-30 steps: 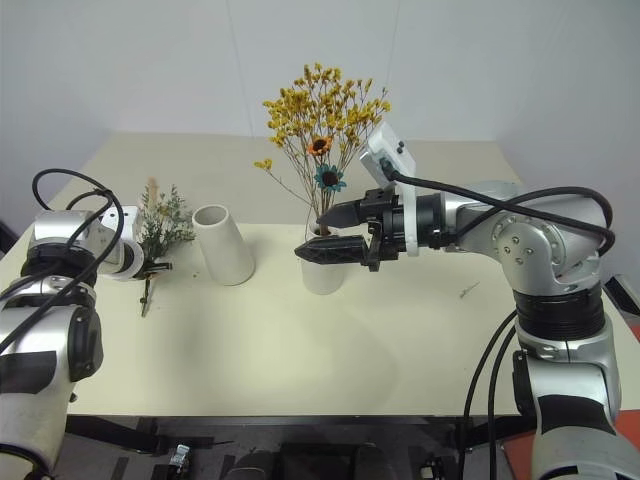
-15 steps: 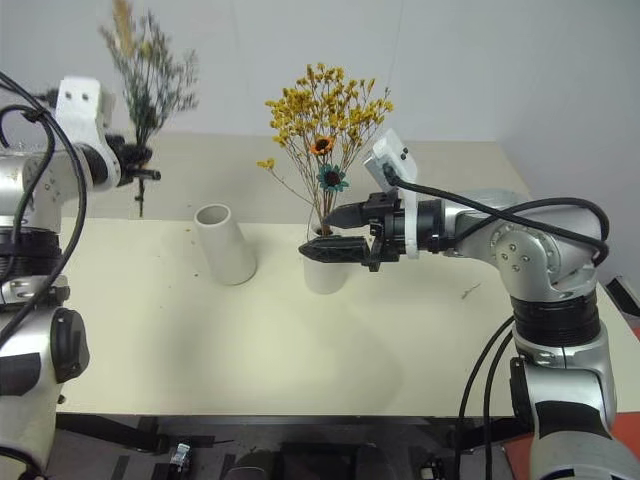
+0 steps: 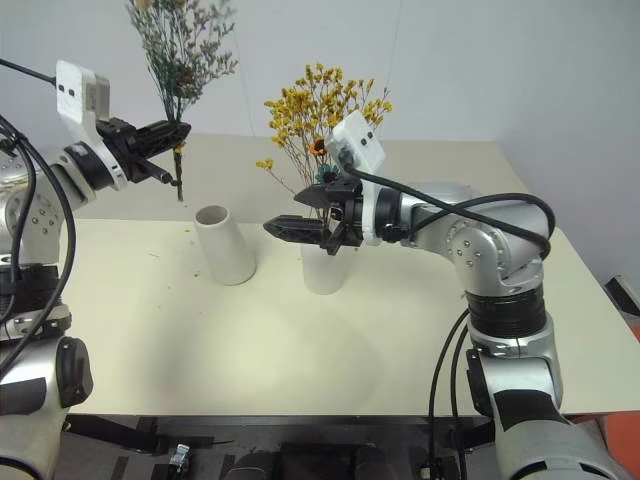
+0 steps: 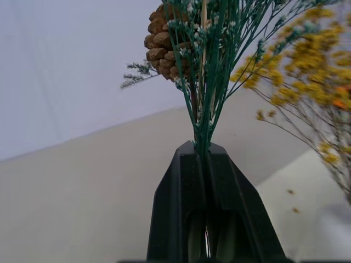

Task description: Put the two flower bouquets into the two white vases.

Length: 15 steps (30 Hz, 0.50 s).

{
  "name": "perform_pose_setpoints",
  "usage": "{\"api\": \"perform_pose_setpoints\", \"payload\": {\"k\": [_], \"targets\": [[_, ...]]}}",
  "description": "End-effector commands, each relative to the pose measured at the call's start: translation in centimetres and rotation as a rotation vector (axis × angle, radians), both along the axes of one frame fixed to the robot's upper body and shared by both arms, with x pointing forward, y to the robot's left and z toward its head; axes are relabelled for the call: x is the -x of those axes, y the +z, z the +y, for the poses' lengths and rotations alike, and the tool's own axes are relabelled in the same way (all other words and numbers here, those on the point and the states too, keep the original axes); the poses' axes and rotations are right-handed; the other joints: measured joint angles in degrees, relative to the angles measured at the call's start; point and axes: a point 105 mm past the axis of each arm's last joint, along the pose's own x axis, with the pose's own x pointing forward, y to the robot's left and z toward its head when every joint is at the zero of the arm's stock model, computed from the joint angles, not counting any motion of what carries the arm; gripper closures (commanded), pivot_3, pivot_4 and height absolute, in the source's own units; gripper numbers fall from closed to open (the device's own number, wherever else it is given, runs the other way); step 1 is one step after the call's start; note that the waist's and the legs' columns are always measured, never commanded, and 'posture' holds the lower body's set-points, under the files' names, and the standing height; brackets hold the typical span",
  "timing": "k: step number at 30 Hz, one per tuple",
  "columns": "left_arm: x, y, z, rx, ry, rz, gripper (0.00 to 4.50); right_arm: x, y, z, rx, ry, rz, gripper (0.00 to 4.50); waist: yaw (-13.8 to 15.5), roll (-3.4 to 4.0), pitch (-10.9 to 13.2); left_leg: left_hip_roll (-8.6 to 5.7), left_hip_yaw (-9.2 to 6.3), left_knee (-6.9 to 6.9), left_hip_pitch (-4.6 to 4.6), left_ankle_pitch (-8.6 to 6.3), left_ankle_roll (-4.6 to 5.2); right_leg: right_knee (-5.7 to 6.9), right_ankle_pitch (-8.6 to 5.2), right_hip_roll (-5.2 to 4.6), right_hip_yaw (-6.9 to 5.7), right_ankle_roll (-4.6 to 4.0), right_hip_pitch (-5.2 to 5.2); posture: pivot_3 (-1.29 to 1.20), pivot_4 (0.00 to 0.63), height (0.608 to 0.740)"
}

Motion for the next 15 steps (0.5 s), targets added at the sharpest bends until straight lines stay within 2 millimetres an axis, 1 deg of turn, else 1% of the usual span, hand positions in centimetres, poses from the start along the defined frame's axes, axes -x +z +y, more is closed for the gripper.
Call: {"api": "perform_pose_setpoints", "payload": {"k": [1, 5, 9, 15], "targets": [[0.94, 0.60, -0.65, 0.032, -0.074, -0.091, 4.49, 0.34, 0.99, 0.44, -0.019, 0.006, -0.066, 0.00, 0.10, 0.00, 0.00, -0.01, 0.00, 0.00, -0.01, 0.00, 0.00, -0.01, 0.00, 0.00, 0.00, 0.00, 0.00, 0.00, 0.150, 0.740], [0.89, -0.02, -0.70, 0.091, -0.103, -0.104, 4.49, 0.28, 0.95, 0.72, -0.027, 0.011, -0.060, 0.00, 0.13, 0.00, 0.00, -0.01, -0.01, 0.00, -0.04, 0.00, 0.00, -0.04, 0.00, -0.01, -0.02, 0.00, 0.00, 0.00, 0.150, 0.740], [0.81, 0.01, -0.77, 0.126, -0.116, -0.133, 4.49, 0.31, 0.87, 0.85, -0.031, 0.012, -0.057, 0.00, 0.12, 0.00, 0.00, 0.00, -0.01, 0.00, -0.02, 0.00, 0.00, -0.02, 0.00, 0.00, -0.02, 0.00, 0.00, 0.00, 0.150, 0.740], [0.91, 0.07, -1.15, 0.116, -0.138, -0.135, 4.49, 0.43, 0.83, 0.85, -0.035, 0.015, -0.054, 0.00, 0.09, 0.00, 0.00, 0.00, -0.01, 0.00, -0.01, 0.00, 0.00, -0.03, 0.00, 0.00, -0.02, 0.00, 0.00, 0.00, 0.150, 0.740]]}}
